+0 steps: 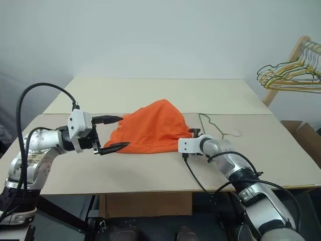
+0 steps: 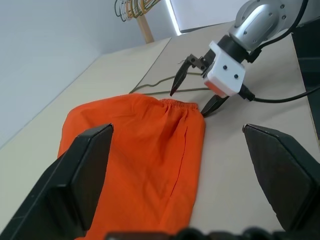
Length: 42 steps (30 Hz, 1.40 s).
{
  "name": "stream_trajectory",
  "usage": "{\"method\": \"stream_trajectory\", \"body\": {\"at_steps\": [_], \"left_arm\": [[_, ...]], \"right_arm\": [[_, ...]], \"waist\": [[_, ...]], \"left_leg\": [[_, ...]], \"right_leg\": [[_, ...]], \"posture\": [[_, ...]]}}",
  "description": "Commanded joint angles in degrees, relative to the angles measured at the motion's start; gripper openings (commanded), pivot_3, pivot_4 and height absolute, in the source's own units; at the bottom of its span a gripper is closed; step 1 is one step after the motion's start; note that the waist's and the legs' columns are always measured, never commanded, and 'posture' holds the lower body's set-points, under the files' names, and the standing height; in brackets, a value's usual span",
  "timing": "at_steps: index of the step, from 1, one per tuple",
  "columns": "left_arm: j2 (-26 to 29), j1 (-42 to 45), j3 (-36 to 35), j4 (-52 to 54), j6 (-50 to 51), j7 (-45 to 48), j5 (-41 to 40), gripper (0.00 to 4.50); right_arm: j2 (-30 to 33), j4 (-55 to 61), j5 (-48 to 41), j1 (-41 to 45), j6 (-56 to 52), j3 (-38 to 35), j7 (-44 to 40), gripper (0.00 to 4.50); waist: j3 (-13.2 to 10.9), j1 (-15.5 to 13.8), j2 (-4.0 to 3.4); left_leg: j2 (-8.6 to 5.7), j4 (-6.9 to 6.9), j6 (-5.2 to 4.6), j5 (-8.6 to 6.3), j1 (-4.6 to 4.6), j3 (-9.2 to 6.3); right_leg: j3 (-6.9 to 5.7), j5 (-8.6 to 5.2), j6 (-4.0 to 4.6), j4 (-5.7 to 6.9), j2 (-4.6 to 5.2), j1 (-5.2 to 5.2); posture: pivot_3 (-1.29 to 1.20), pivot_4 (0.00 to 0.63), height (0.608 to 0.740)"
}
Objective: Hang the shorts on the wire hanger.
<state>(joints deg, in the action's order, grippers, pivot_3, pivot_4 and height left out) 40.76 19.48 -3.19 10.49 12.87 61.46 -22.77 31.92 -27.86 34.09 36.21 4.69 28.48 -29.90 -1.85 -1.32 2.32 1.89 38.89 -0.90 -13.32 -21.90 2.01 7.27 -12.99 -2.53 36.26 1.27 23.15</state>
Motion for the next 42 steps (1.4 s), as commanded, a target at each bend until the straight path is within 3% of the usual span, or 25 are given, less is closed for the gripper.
{"method": "stream_trajectory", "body": {"at_steps": [1, 10, 16, 23, 31, 34, 42], "left_arm": [[-0.2, 0.8, -0.3, 0.9, -0.9, -0.3, -0.4, 4.50], [-0.5, 0.8, 0.0, 0.4, -1.8, 0.3, -0.1, 4.50], [1.5, 1.0, 2.2, -1.6, -5.1, 0.9, 5.0, 4.50], [8.3, -0.6, 9.8, -11.6, -18.7, 1.6, 21.5, 4.50], [8.7, 5.4, 19.0, -26.7, -27.3, -7.1, 41.1, 4.50], [7.1, 8.4, 21.6, -33.3, -30.5, -11.3, 45.6, 3.93], [4.7, 12.8, 23.1, -41.9, -33.0, -15.3, 48.7, 1.23]], "right_arm": [[-0.2, -3.7, 1.8, 1.6, 1.6, 0.8, 0.8, 3.18], [-0.2, -2.3, 1.8, 0.4, 2.9, 1.1, -0.4, 0.03], [2.6, 5.4, 1.0, -2.1, 3.1, -0.2, -2.5, 0.03], [8.2, 21.4, -3.7, -8.5, 1.9, -4.9, -9.6, 0.03], [9.3, 28.0, -4.6, -10.7, 0.1, -7.3, -12.3, 0.03], [9.3, 29.5, -4.8, -10.8, -0.6, -7.9, -12.8, 0.00], [10.3, 33.2, -5.0, -12.8, -1.9, -9.7, -14.2, 0.00]], "waist": [[0.0, 0.3, 0.00], [0.0, 0.6, -0.02], [0.0, 0.5, -0.04], [-0.1, 0.6, -0.18], [-0.1, 0.5, -0.19], [-0.1, 0.3, -0.18], [-0.1, 0.4, -0.18]], "left_leg": [[0.00, 0.00, 0.00, 0.00, 0.05, 0.00], [0.00, -0.11, 0.00, 0.00, -0.11, 0.00], [-0.01, -0.23, 0.00, -0.01, -0.13, -0.02], [-0.01, -0.30, 0.00, -0.01, -0.19, 0.00], [0.00, -0.31, 0.00, 0.00, -0.43, 0.06], [-0.07, -0.27, 0.00, 0.00, -0.45, 0.09], [-0.02, -0.20, 0.00, 0.00, -0.41, 0.19]], "right_leg": [[-0.01, 0.00, 0.00, 0.00, 0.02, -0.04], [-0.03, -0.03, 0.02, -0.01, 0.03, 0.09], [-0.06, -0.12, 0.03, -0.04, 0.04, 0.11], [-0.07, -0.23, 0.12, -0.05, 0.07, 0.22], [-0.05, -0.25, 0.14, 0.11, 0.06, 0.58], [-0.01, -0.33, 0.17, 0.42, 0.07, 0.73], [0.07, -0.41, 0.22, 0.83, 0.00, 0.92]], "posture": [[0.16, 0.000, 0.740], [0.16, 0.000, 0.740], [0.15, 0.000, 0.740], [0.13, 0.000, 0.740], [0.11, 0.000, 0.740], [0.10, 0.000, 0.740], [0.08, 0.000, 0.740]]}}
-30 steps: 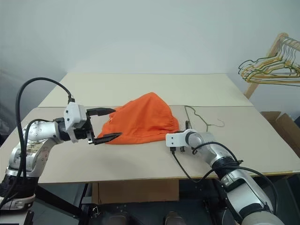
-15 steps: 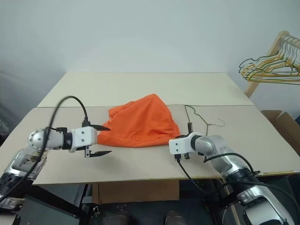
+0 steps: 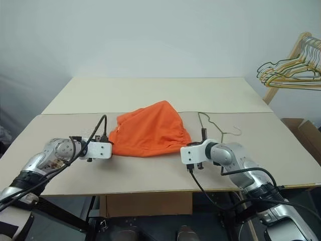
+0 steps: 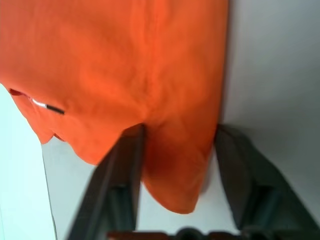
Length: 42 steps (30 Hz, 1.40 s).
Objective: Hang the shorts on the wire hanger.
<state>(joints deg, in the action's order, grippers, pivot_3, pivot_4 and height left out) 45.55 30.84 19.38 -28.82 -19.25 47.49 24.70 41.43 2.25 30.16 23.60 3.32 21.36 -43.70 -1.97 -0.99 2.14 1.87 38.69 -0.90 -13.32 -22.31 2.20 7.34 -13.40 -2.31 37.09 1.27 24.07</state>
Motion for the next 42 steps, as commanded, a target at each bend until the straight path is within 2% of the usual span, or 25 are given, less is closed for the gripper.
{"method": "stream_trajectory", "body": {"at_steps": [1, 3, 4, 6, 9, 14, 16, 21, 23, 26, 28, 30, 32, 34, 37, 39, 42], "left_arm": [[-0.2, 1.9, 0.5, -3.3, -1.2, -1.7, 1.4, 0.93], [-0.6, 2.7, 0.5, -4.5, -1.7, -2.2, 1.6, 0.20], [-0.8, 3.2, 0.4, -5.0, -1.8, -2.3, 1.4, 0.03], [-1.0, 4.0, 0.2, -5.7, -2.6, -2.3, 0.9, 0.03], [-1.1, 4.3, -1.6, -5.5, -5.3, 1.4, -4.4, 0.03], [5.8, 4.2, -1.3, -0.3, -12.4, 27.5, -20.9, 0.03], [5.5, 5.9, -1.6, -0.3, -11.5, 30.5, -23.0, 0.03], [-4.1, 19.9, -3.0, -12.5, -5.3, 16.6, -16.9, 0.03], [-8.7, 27.8, -2.9, -20.5, -3.6, 4.7, -12.6, 0.03], [-15.4, 42.4, -3.2, -34.1, 3.9, -17.7, -7.7, 0.03], [-17.4, 51.3, -3.8, -40.5, 6.3, -32.5, -5.6, 0.03], [-18.0, 58.6, -5.1, -44.4, 7.5, -45.5, -4.6, 0.03], [-17.5, 62.7, -4.2, -46.2, 6.7, -56.0, -1.8, 0.03], [-16.7, 66.0, -5.1, -46.8, 4.5, -63.3, -1.2, 0.03], [-16.4, 66.6, -6.0, -47.0, -0.7, -64.8, -1.2, 0.03], [-17.1, 64.2, -6.3, -46.8, -4.4, -59.9, -2.1, 0.03], [-17.8, 57.4, -7.1, -45.0, -15.0, -48.0, -4.9, 0.03]], "right_arm": [[0.9, 3.7, -1.1, -0.5, -0.8, -2.8, -0.5, 0.00], [1.0, 4.6, -1.2, -1.0, -1.0, -3.0, -0.9, 0.00], [1.1, 5.1, -1.3, -1.2, -1.1, -3.2, -1.2, 0.00], [1.3, 5.7, -1.6, -1.4, -1.0, -3.6, -1.6, 0.00], [2.5, 7.7, -3.4, -2.1, -0.5, -4.5, -3.4, 0.00], [8.0, 13.0, -14.0, -4.9, 1.8, -7.2, -12.6, 0.00], [8.4, 12.4, -18.7, -3.7, 1.5, -8.3, -14.9, 0.00], [1.2, -4.0, -19.9, 10.0, 0.8, -9.8, -8.9, 0.00], [-2.8, -14.1, -18.5, 18.0, 0.0, -10.4, -2.9, 0.00], [-8.6, -34.3, -13.2, 33.4, 0.8, -10.8, 14.9, 0.00], [-12.6, -47.5, -12.5, 44.7, 0.5, -13.7, 31.5, 0.00], [-15.1, -56.3, -14.7, 53.4, 3.9, -18.6, 46.9, 0.00], [-15.5, -60.3, -16.2, 57.1, 9.5, -21.3, 53.8, 0.00], [-15.2, -61.5, -15.9, 57.4, 15.5, -22.2, 58.5, 0.00], [-14.4, -61.4, -14.7, 52.9, 20.1, -20.8, 59.0, 0.00], [-13.4, -60.2, -13.6, 48.3, 22.2, -19.5, 57.5, 0.00], [-10.8, -56.1, -11.8, 39.7, 26.0, -17.5, 53.7, 0.00]], "waist": [[0.0, 0.2, 0.00], [0.0, 0.3, 0.00], [0.0, 0.3, 0.00], [0.0, 0.3, 0.00], [0.0, 0.3, 0.00], [0.0, 0.4, 0.02], [0.0, 0.4, 0.01], [-0.1, -0.2, 0.15], [-0.2, -0.2, 0.34], [-0.2, -0.3, 0.37], [-0.3, -0.3, 0.35], [-0.3, -0.3, 0.34], [-0.3, -0.5, 0.33], [-0.3, -0.9, 0.29], [-0.3, -1.1, 0.28], [-0.3, -1.2, 0.28], [-0.2, -1.6, 0.23]], "left_leg": [[0.00, 0.01, 0.00, 0.00, 0.00, 0.00], [0.00, 0.03, 0.00, 0.00, -0.01, 0.00], [0.00, 0.04, 0.00, 0.00, -0.02, 0.00], [-0.01, 0.05, 0.01, 0.00, -0.04, 0.00], [0.00, 0.06, 0.01, 0.00, -0.13, 0.01], [0.03, 0.05, 0.07, -0.05, -0.46, 0.00], [0.03, 0.04, 0.07, -0.09, -0.47, 0.00], [0.01, 0.34, -0.03, -0.01, -0.35, -0.04], [0.00, 0.40, 0.00, 0.23, -0.36, -0.04], [-0.02, 0.37, 0.01, 0.41, -0.42, -0.05], [-0.04, 0.27, 0.01, 0.42, -0.68, -0.08], [-0.06, 0.02, 0.02, 0.41, -1.23, -0.07], [-0.13, -0.44, 0.06, 0.42, -1.90, -0.10], [-0.14, -1.07, 0.09, 0.43, -1.94, -0.13], [-0.13, -1.31, 0.59, 0.15, -1.89, -0.12], [-0.24, -1.35, 0.76, 0.13, -1.90, 0.02], [-0.53, -1.39, 1.06, 0.32, -1.98, 0.17]], "right_leg": [[0.00, 0.00, 0.00, 0.01, 0.00, 0.01], [0.00, 0.00, 0.00, 0.02, 0.00, 0.01], [0.00, 0.00, 0.00, 0.01, 0.00, 0.01], [0.00, 0.00, 0.00, 0.01, 0.01, 0.02], [0.00, -0.01, -0.02, 0.00, 0.01, 0.10], [-0.08, -0.06, -0.01, -0.04, 0.01, 0.32], [-0.08, -0.01, 0.17, -0.06, 0.02, 0.31], [-0.13, -0.04, -0.11, -0.04, 0.01, 0.06], [-0.13, 0.22, -0.17, -0.06, 0.01, 0.05], [-0.12, 0.61, -0.57, -0.06, 0.01, 0.13], [-0.11, 0.67, -0.59, -0.08, 0.02, 0.47], [-0.02, 0.91, -0.13, -0.03, 0.02, 1.14], [-0.02, 0.92, -0.05, 0.02, 0.06, 2.06], [-0.10, 0.92, -0.02, -0.09, 0.08, 2.19], [-0.29, 0.77, -0.12, -0.33, 0.15, 2.19], [-0.44, 0.76, -0.14, -0.51, 0.35, 2.13], [-0.47, 0.76, -0.18, -1.01, 0.68, 1.99]], "posture": [[0.08, 0.000, 0.740], [0.08, 0.000, 0.740], [0.08, 0.000, 0.740], [0.08, 0.000, 0.740], [0.08, 0.000, 0.740], [0.10, 0.000, 0.740], [0.10, 0.000, 0.740], [0.12, 0.000, 0.740], [0.13, 0.000, 0.740], [0.13, 0.000, 0.740], [0.13, 0.000, 0.740], [0.13, 0.000, 0.740], [0.12, 0.000, 0.740], [0.12, 0.000, 0.740], [0.12, 0.000, 0.740], [0.12, 0.000, 0.740], [0.12, 0.000, 0.740]]}}
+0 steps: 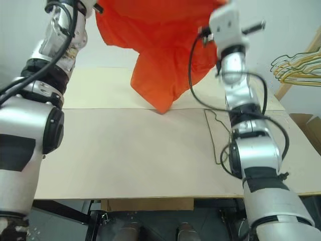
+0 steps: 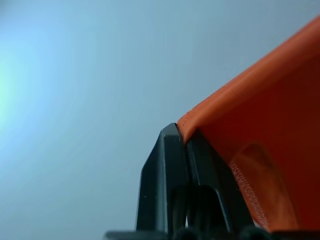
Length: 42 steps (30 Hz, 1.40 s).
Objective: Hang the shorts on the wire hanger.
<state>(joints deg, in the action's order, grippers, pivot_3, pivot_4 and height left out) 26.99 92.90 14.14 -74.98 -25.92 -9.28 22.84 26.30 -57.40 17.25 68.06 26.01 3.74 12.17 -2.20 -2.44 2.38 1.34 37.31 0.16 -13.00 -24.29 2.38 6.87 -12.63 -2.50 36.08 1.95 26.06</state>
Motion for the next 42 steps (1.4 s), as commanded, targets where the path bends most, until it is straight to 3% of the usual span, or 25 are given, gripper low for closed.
{"method": "stream_trajectory", "body": {"at_steps": [1, 5, 8, 11, 14, 19, 22, 27, 34, 42], "left_arm": [[0.7, -6.1, -2.3, 1.6, -10.4, 11.5, -3.7, 0.03], [0.2, -20.0, -6.3, 10.3, -18.1, 42.4, -17.7, 0.03], [2.5, -33.6, -5.9, 27.5, -12.0, 62.8, -29.8, 0.03], [6.6, -45.3, -5.3, 47.1, 1.1, 73.4, -38.6, 0.03], [14.4, -55.5, -4.4, 64.0, 12.0, 83.5, -44.7, 0.03], [28.0, -65.1, -4.8, 78.0, 24.7, 97.6, -50.5, 0.03], [39.0, -71.1, -3.1, 83.7, 26.2, 101.7, -55.8, 0.03], [47.7, -76.4, -0.7, 88.3, 25.4, 101.8, -60.4, 0.03], [51.4, -82.8, -1.6, 91.9, 25.8, 101.8, -61.4, 0.03], [48.5, -86.6, -4.3, 93.9, 26.5, 101.4, -56.2, 0.03]], "right_arm": [[5.0, 4.6, 1.4, -6.4, 4.0, 0.5, -3.0, 0.00], [9.2, 13.2, 0.6, -19.1, 9.7, 2.5, -12.1, 0.00], [12.8, 20.1, -1.6, -28.0, 12.7, 3.2, -20.6, 0.00], [16.2, 25.5, -3.3, -34.3, 14.5, 3.3, -27.1, 0.00], [20.1, 31.3, -6.1, -40.6, 16.0, 4.1, -35.1, 0.00], [25.0, 41.6, -11.3, -50.0, 14.9, 4.7, -46.3, 0.00], [28.1, 47.6, -12.8, -55.8, 14.0, 4.8, -51.6, 0.00], [29.7, 51.9, -12.1, -60.2, 12.5, 4.7, -55.4, 0.00], [28.5, 52.3, -6.2, -61.4, 11.9, 4.2, -53.8, 0.00], [27.9, 51.9, 1.3, -64.0, 14.9, 4.7, -49.5, 0.00]], "waist": [[0.0, -0.2, -0.03], [0.0, 0.3, -0.05], [0.0, 1.4, -0.07], [0.0, 3.0, -0.08], [0.0, 4.0, -0.08], [-0.2, 4.6, -0.14], [-0.2, 4.8, -0.16], [-0.2, 4.4, -0.16], [-0.2, 3.6, -0.15], [-0.2, 2.9, -0.13]], "left_leg": [[-0.18, -0.01, 0.22, 0.14, 0.03, 0.00], [-0.43, 0.05, 0.13, 0.25, -0.06, 0.00], [-0.38, 0.10, 0.07, 0.23, 0.17, -0.06], [-0.35, 0.27, -0.29, 0.02, 0.51, -0.15], [-0.36, 0.64, -0.54, -0.12, 0.73, -0.19], [-0.29, 0.66, -0.79, -0.06, 2.76, -0.17], [-0.22, 0.64, -0.97, 0.05, 3.54, -0.16], [0.27, 0.59, -0.96, 0.05, 3.73, 0.01], [0.34, 0.56, -0.94, 0.01, 3.48, 0.45], [0.26, 0.56, -0.94, 0.01, 3.12, 0.56]], "right_leg": [[-0.02, -0.02, -0.09, 0.03, 0.18, -0.05], [0.03, 0.11, -0.33, -0.04, 0.41, -0.05], [-0.01, 0.09, -0.35, -0.05, 0.40, -0.38], [-0.03, 0.09, -0.36, -0.03, 0.39, -0.87], [0.04, 0.10, -0.42, -0.02, 0.40, -1.14], [-0.03, -0.56, -0.53, -0.01, 0.38, -3.11], [0.02, -0.67, -0.35, 0.05, 0.42, -3.88], [-0.01, -0.85, -0.04, 0.06, 0.47, -3.91], [-0.03, -0.85, -0.04, 0.15, 0.41, -3.50], [-0.01, -0.92, 0.05, 0.54, 0.30, -2.88]], "posture": [[0.12, 0.000, 0.740], [0.12, 0.000, 0.740], [0.13, 0.000, 0.740], [0.14, 0.000, 0.740], [0.14, 0.000, 0.740], [0.13, 0.000, 0.740], [0.12, 0.000, 0.740], [0.12, 0.000, 0.740], [0.11, 0.000, 0.740], [0.10, 0.000, 0.740]]}}
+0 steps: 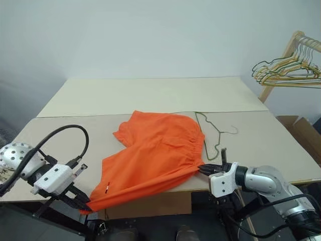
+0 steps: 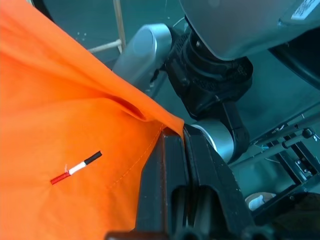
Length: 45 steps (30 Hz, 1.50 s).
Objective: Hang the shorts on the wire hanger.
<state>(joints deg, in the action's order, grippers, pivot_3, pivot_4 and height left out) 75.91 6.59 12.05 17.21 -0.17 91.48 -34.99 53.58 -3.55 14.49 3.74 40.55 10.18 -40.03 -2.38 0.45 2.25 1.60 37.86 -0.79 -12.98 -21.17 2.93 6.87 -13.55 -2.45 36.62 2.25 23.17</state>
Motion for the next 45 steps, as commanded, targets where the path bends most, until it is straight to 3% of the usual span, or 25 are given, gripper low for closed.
{"method": "stream_trajectory", "body": {"at_steps": [1, 4, 8, 9, 14, 17, 18, 20, 25, 28, 31, 34, 36, 37, 41, 45], "left_arm": [[-0.6, -0.7, -2.4, 2.5, 1.6, 0.4, 1.7, 0.03], [-1.2, -3.0, -3.3, 4.7, 3.2, -1.1, 2.8, 0.03], [-4.2, -1.6, -3.5, 2.0, 2.7, -2.3, 6.0, 0.03], [-6.1, 1.5, -2.9, -1.2, 1.9, -2.5, 7.9, 0.03], [-24.2, 36.1, 0.2, -35.3, -0.5, -16.2, 23.5, 0.03], [-34.3, 61.5, 2.5, -65.0, -4.8, -43.2, 37.9, 0.03], [-36.6, 68.2, 3.1, -73.0, -6.1, -52.6, 41.7, 0.03], [-39.0, 78.1, 5.6, -83.9, -7.6, -71.4, 49.0, 0.03], [-39.1, 92.7, 8.0, -92.8, -11.4, -104.6, 59.4, 0.03], [-38.3, 95.2, 9.4, -93.2, -17.7, -112.6, 63.7, 0.03], [-38.8, 92.5, 9.3, -93.1, -24.2, -110.3, 64.6, 0.03], [-39.8, 78.4, 6.8, -88.8, -44.9, -89.1, 56.1, 0.03], [-40.4, 70.8, 3.9, -84.5, -51.4, -72.9, 47.2, 0.03], [-40.3, 66.4, 2.9, -80.7, -52.4, -64.1, 41.4, 0.03], [-35.3, 49.0, 2.5, -57.8, -42.1, -33.9, 21.1, 0.03], [-27.0, 35.3, 1.8, -34.9, -25.8, -20.1, 10.3, 0.03]], "right_arm": [[0.1, -2.8, 6.5, 1.0, 0.7, -1.9, 4.8, 0.00], [-2.1, -5.2, 14.4, 4.6, -0.6, -2.1, 12.2, 0.00], [-4.8, -7.1, 13.9, 8.8, -3.6, -2.2, 14.2, 0.00], [-5.7, -7.6, 12.4, 10.6, -5.2, -2.4, 13.5, 0.00], [-12.1, -19.7, 9.8, 32.0, -13.2, -2.6, 14.1, 0.00], [-16.6, -33.5, 13.8, 48.8, -18.1, -1.0, 22.7, 0.00], [-18.0, -38.3, 15.3, 53.9, -19.4, -0.5, 27.0, 0.00], [-21.3, -47.4, 16.4, 63.5, -22.1, -1.3, 38.7, 0.00], [-26.1, -58.1, 9.1, 76.7, -15.4, -8.7, 60.3, 0.00], [-25.5, -58.6, 9.7, 75.2, -10.9, -7.3, 62.6, 0.00], [-24.4, -57.6, 10.3, 68.8, -7.5, -5.0, 60.4, 0.00], [-20.2, -52.6, 12.4, 53.3, -0.1, -0.6, 53.7, 0.00], [-18.4, -48.8, 11.8, 46.8, 2.6, 0.7, 49.4, 0.00], [-17.5, -46.9, 11.4, 44.1, 4.0, 1.2, 47.3, 0.00], [-15.3, -40.7, 8.5, 36.1, 8.5, 3.2, 36.6, 0.00], [-13.1, -35.9, 6.2, 31.0, 11.6, 5.8, 26.6, 0.00]], "waist": [[0.0, 0.1, 0.00], [0.0, 0.6, 0.04], [0.0, 0.6, 0.04], [0.0, 0.5, 0.04], [-0.2, -0.5, 0.06], [-0.2, -0.9, 0.28], [-0.2, -0.8, 0.28], [-0.2, -0.6, 0.28], [-0.1, -0.5, 0.19], [-0.1, -1.1, 0.18], [-0.1, -1.5, 0.16], [0.6, -2.3, -0.02], [0.7, -2.7, -0.03], [0.7, -2.4, -0.05], [0.5, 0.5, -0.07], [0.5, 3.2, -0.03]], "left_leg": [[-0.01, 0.00, 0.00, 0.00, 0.01, 0.02], [0.03, 0.01, 0.01, 0.01, 0.10, 0.06], [0.08, 0.01, 0.01, 0.01, 0.15, 0.19], [0.07, 0.01, 0.01, 0.01, 0.17, 0.19], [-0.02, 0.13, -0.48, 0.40, -0.02, 0.08], [-0.05, 0.13, -0.52, 0.45, 0.03, -0.07], [-0.02, 0.04, -0.52, 0.45, -0.19, -0.12], [0.01, -0.11, -0.43, 0.37, -0.49, -0.16], [0.09, -0.19, 0.09, 0.05, -2.38, -0.15], [0.11, -0.21, 1.29, 0.34, -3.40, -0.24], [-0.02, -0.21, 1.16, -0.04, -3.31, -0.10], [-0.40, -0.12, 0.63, -0.29, -3.39, 0.03], [-0.46, -0.16, 0.09, -0.74, -1.73, 0.10], [-0.51, -0.16, 0.02, -0.80, -1.62, 0.16], [-0.53, 0.11, 0.10, -0.52, -2.24, 0.11], [-0.44, 0.19, -0.05, -0.60, -1.72, -0.02]], "right_leg": [[0.02, 0.00, 0.00, 0.03, 0.00, 0.01], [0.03, 0.00, 0.02, 0.09, 0.00, 0.04], [0.06, 0.01, 0.03, 0.12, -0.01, 0.06], [0.06, 0.01, 0.03, 0.12, -0.01, 0.04], [0.07, 0.09, 0.12, 0.11, -0.23, 0.04], [0.11, 0.60, -0.12, 0.00, -0.33, -0.20], [0.13, 0.83, -0.34, -0.18, -0.39, 0.00], [0.14, 1.09, 0.02, -0.39, -0.43, 0.25], [0.28, 1.00, 0.07, 0.27, -0.47, 2.46], [0.06, 1.00, 0.06, 0.43, -0.44, 3.55], [-0.21, 0.88, -0.13, -0.14, -0.24, 3.18], [-0.26, 0.96, -0.40, -0.52, 0.20, 3.01], [-0.46, 0.58, -0.56, -1.05, 0.38, 1.01], [-0.44, 0.58, -0.58, -1.36, 0.42, 0.90], [-0.17, 1.09, -0.72, -1.14, 0.37, 1.41], [-0.01, 1.06, -0.73, -0.83, 0.25, 0.99]], "posture": [[0.09, 0.000, 0.740], [0.08, 0.000, 0.740], [0.10, 0.000, 0.740], [0.10, 0.000, 0.740], [0.11, 0.000, 0.740], [0.12, 0.000, 0.740], [0.12, 0.000, 0.740], [0.12, 0.000, 0.740], [0.10, 0.000, 0.740], [0.10, 0.000, 0.740], [0.11, 0.000, 0.740], [0.12, 0.000, 0.740], [0.11, 0.000, 0.740], [0.11, 0.000, 0.740], [0.11, 0.000, 0.740], [0.12, 0.000, 0.740]]}}
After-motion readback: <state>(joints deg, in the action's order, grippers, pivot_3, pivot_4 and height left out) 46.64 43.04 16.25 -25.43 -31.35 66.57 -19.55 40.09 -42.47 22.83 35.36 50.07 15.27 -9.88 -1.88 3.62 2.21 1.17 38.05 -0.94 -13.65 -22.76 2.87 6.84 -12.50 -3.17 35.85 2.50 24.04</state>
